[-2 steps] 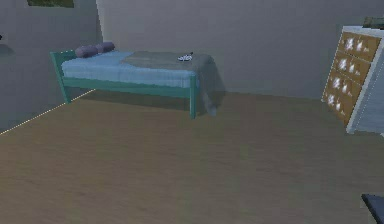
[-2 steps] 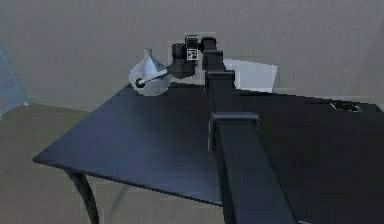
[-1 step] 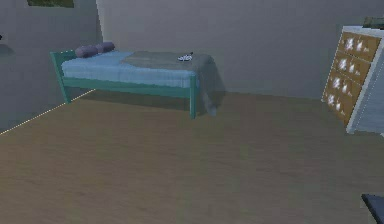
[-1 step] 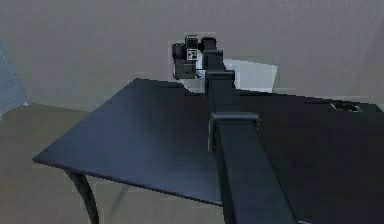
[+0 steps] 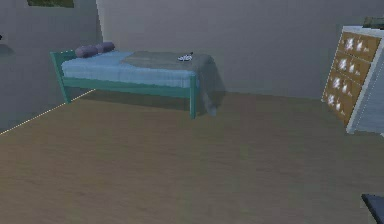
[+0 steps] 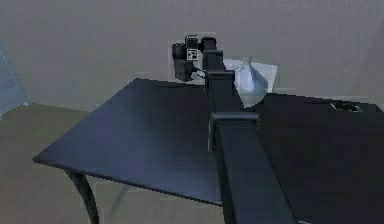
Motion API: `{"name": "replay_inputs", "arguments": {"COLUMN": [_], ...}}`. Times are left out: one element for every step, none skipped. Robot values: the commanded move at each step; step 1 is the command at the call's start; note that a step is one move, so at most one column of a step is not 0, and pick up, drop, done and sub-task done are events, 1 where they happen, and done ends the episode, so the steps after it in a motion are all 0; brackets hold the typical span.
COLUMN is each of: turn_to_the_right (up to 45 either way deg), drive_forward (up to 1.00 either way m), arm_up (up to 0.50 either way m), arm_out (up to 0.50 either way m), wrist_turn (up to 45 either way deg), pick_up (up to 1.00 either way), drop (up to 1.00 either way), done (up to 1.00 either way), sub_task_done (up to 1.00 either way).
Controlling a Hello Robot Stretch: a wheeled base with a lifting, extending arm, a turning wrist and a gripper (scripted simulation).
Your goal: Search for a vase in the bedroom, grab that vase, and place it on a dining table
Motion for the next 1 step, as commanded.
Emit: {"name": "replay_inputs", "arguments": {"turn_to_the_right": [0.0], "drive_forward": [0.0], "arm_up": [-0.32], "arm_out": [0.0], "wrist_turn": [0.0], "pick_up": [0.0], "drop": [0.0], "done": [0.0], "sub_task_done": [0.0]}}
